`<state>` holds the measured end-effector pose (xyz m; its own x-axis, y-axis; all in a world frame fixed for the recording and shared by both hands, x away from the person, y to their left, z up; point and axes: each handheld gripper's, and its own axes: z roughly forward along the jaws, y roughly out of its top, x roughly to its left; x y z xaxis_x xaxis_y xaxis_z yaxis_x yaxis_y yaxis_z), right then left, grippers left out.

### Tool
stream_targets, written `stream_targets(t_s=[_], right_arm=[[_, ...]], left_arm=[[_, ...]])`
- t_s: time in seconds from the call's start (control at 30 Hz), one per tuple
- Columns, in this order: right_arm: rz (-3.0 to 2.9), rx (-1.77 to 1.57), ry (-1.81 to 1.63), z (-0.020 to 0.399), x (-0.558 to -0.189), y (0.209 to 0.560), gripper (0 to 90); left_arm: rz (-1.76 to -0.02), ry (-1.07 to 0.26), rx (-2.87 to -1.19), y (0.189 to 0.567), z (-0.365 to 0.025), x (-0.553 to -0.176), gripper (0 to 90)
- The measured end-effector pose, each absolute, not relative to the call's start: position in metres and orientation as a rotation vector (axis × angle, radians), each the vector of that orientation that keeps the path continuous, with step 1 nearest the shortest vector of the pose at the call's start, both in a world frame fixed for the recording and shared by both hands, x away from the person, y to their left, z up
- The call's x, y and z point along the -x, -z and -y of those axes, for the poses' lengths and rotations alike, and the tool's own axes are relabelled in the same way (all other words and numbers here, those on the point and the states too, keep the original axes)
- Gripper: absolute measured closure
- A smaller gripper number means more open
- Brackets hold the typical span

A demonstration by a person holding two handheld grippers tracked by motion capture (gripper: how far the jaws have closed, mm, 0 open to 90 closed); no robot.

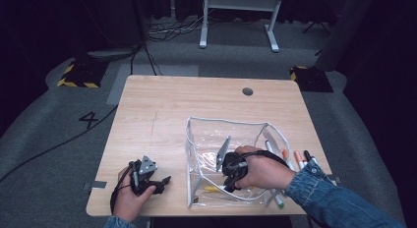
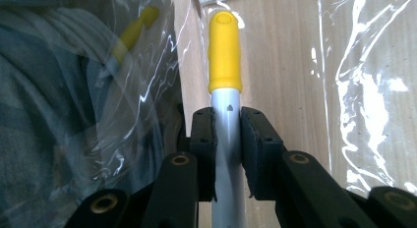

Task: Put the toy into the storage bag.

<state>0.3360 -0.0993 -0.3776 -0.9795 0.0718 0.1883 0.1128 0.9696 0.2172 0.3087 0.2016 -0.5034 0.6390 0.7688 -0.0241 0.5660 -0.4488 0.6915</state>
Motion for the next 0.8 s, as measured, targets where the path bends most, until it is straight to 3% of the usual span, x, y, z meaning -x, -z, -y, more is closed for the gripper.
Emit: stream_targets(t_s=[0.17, 0.3, 0.4, 0.8], right_arm=[[2.947, 0.122, 0.336, 0.099, -0.337, 0.382, 76.6], [2.955, 0.142, 0.379, 0.101, -0.338, 0.379, 63.5], [2.976, 0.196, 0.468, 0.104, -0.342, 0.368, 58.7], [3.024, 0.376, 0.85, 0.14, -0.342, 0.308, 57.2]], left_arm=[[-1.037, -0.385, -2.177, 0.503, -0.202, -0.309, 21.5], [-1.037, -0.382, -2.177, 0.503, -0.202, -0.309, 21.5], [-1.036, -0.384, -2.178, 0.503, -0.202, -0.309, 21.5], [-1.036, -0.384, -2.179, 0.503, -0.202, -0.309, 21.5]])
